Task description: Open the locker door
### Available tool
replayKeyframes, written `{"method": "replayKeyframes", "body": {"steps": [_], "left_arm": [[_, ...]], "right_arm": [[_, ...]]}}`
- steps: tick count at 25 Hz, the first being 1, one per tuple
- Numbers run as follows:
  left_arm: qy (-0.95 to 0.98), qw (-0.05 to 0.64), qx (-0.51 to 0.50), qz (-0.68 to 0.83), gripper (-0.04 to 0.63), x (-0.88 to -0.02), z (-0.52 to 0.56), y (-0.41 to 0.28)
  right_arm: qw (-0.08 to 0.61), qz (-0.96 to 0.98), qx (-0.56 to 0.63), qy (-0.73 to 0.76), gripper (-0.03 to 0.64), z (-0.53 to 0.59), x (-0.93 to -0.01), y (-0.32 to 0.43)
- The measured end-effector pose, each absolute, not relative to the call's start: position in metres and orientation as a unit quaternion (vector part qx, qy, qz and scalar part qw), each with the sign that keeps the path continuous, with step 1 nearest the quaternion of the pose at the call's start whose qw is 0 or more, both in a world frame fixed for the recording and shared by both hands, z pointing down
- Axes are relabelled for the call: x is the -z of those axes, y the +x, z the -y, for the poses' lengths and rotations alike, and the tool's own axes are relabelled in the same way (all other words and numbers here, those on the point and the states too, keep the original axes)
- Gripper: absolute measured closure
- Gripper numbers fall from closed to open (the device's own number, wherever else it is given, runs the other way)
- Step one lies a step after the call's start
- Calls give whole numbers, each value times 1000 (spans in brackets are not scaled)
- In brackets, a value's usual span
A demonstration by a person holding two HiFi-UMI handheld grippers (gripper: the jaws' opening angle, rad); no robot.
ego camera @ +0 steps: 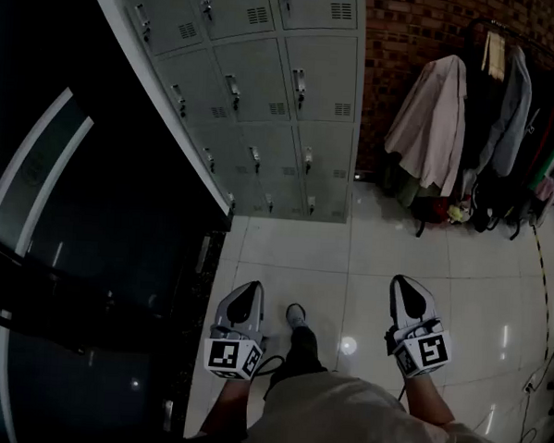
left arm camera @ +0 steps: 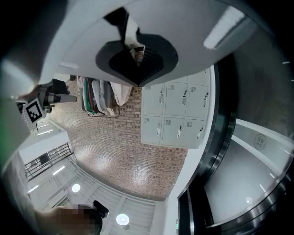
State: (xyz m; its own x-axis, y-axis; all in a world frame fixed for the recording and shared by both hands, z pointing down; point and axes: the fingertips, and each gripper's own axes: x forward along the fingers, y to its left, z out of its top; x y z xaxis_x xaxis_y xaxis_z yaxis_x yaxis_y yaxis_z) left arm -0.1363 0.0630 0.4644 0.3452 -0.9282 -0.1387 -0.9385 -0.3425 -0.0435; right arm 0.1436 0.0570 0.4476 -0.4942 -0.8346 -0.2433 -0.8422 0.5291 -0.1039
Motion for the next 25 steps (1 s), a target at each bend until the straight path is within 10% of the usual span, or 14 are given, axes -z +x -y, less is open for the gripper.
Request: {"method": "replayKeyframes", "body": {"steps": [25], "left_arm": [[-803, 73, -36, -590, 508, -502, 281, -293]], "right_arm": [[45, -877, 2, -478, 617, 297, -515, -10]]}}
